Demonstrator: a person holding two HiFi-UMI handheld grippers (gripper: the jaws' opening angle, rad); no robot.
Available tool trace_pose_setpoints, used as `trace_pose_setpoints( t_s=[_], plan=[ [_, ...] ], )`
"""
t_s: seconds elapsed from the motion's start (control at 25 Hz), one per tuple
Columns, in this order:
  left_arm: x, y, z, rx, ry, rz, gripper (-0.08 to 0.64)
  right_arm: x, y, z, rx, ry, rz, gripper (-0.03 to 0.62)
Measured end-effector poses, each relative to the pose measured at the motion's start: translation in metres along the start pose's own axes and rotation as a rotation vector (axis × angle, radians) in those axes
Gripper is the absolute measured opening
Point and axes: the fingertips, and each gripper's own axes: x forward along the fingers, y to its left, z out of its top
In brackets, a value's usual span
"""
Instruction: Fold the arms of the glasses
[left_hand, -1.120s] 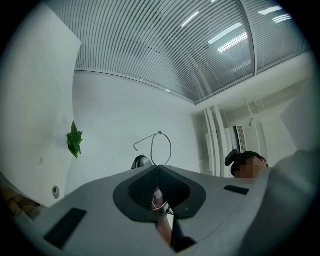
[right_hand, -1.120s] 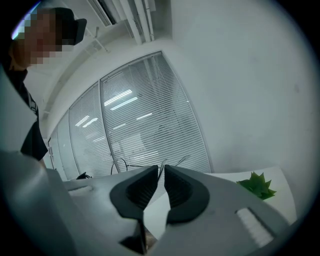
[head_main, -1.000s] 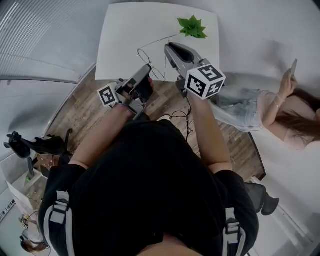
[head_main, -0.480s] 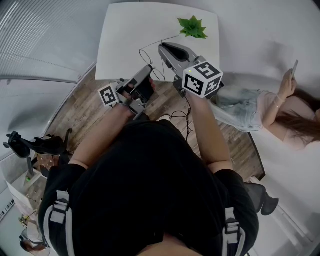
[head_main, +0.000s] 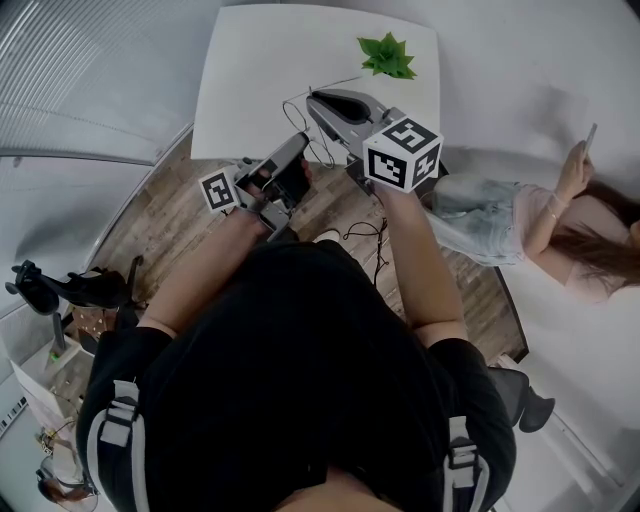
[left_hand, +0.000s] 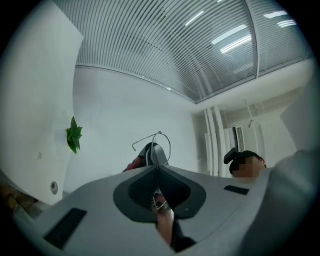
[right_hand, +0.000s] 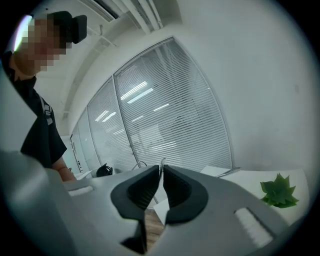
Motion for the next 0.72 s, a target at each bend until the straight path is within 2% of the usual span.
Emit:
trace_pose_setpoints(
  t_s=[0.4, 0.56, 0.72],
  plan=[
    [0.002, -0.002, -0.001, -0.011, 0.011, -0.022, 0.014, 0.008, 0.015, 0.001, -0.048, 0.081, 0.087, 0.025],
    [0.002, -0.001, 0.000, -0.015, 0.007, -0.024, 0.014, 0.008, 0.016, -0.002, -0.071, 0.107, 0.095, 0.052],
    [0.001, -0.001, 0.000, -0.014, 0.004, -0.028, 0.014, 0.007, 0.017, -0.003, -0.078, 0.123, 0.116, 0.035]
  ],
)
